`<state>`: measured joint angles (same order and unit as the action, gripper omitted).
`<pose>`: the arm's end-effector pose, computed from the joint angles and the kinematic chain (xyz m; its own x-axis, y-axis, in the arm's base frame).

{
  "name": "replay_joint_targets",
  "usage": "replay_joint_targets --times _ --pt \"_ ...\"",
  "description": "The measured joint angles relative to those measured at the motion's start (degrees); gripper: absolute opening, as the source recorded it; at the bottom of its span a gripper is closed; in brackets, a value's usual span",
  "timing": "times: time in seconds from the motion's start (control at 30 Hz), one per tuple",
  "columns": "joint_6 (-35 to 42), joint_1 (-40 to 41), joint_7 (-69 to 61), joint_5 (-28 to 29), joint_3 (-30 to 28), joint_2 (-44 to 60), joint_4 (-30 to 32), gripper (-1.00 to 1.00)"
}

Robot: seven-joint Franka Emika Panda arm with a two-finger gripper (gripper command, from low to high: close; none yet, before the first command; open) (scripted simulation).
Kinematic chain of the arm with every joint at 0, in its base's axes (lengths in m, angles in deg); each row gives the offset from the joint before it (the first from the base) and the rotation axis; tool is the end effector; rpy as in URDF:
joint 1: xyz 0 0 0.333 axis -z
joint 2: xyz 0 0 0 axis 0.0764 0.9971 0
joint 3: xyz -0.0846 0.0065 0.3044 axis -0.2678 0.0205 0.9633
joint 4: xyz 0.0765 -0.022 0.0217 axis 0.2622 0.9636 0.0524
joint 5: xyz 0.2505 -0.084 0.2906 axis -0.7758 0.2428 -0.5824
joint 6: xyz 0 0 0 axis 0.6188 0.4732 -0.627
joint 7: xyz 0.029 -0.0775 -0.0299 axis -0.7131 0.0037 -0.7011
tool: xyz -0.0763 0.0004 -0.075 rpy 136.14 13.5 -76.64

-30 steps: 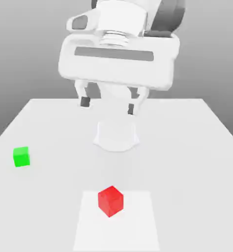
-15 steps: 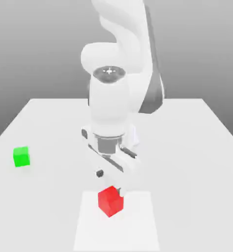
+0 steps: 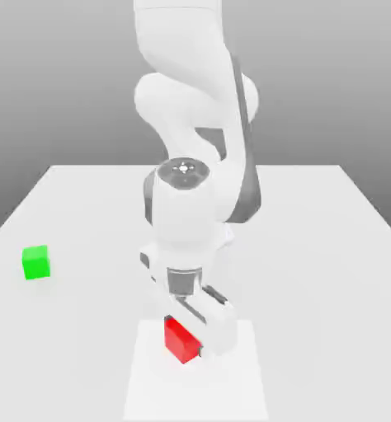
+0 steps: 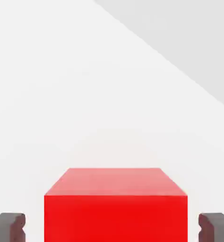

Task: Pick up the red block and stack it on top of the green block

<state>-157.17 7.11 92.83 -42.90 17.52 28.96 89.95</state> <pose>0.3694 -0.0154 0.1441 -0.1110 -0.9938 -0.0013 -0.9938 0.1110 -0.0034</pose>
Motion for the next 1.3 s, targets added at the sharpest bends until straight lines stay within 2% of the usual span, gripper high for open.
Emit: replay_joint_targets --times 0.13,0.4,0.67,1.0,1.3 --pt "-0.06 -0.02 0.12 0.12 -0.05 0.02 -0.01 -1.0" --pt "6.28 2.99 -4.82 -6.99 4.81 -7.64 0.56 -1.0" --pt "11.93 2.6 -8.56 -11.84 5.63 -14.39 2.2 -1.0" --pt "15.87 22.93 1.85 -9.05 -5.83 -18.3 2.75 -1.0" --pt "19.22 39.44 12.23 -6.17 -18.73 -22.42 3.06 -1.0"
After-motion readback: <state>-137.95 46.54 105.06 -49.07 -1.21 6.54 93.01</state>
